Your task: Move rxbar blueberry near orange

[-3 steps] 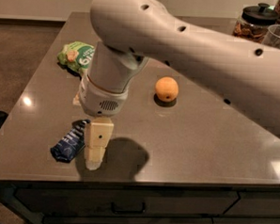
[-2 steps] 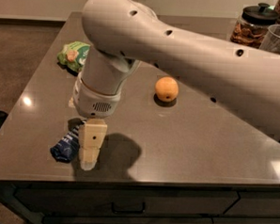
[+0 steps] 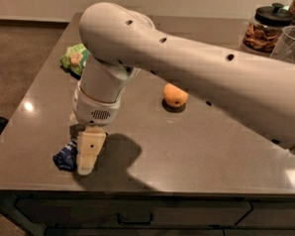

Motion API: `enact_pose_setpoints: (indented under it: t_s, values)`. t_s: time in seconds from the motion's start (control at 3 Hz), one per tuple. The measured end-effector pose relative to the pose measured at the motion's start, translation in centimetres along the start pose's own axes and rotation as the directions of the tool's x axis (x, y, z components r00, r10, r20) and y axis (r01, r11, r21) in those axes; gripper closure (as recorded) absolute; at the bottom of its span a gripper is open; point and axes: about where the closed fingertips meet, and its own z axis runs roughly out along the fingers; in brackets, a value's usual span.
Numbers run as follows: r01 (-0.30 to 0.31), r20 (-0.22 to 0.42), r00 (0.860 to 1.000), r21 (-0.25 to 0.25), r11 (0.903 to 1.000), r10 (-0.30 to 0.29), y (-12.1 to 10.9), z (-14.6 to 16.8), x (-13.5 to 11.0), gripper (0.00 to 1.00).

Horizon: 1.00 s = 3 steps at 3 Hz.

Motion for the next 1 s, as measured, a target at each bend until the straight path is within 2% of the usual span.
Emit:
enact_pose_setpoints:
  t_s: [0.67,1.0]
  values:
    - [-0.03,0.008,1.0,-0.002,0.9995,0.03,-0.9,-0.8,0.3,0.63]
    - [-0.085,0.01,0.996,0.038,0.9956,0.085,-2.2,-3.2,2.5,0.87]
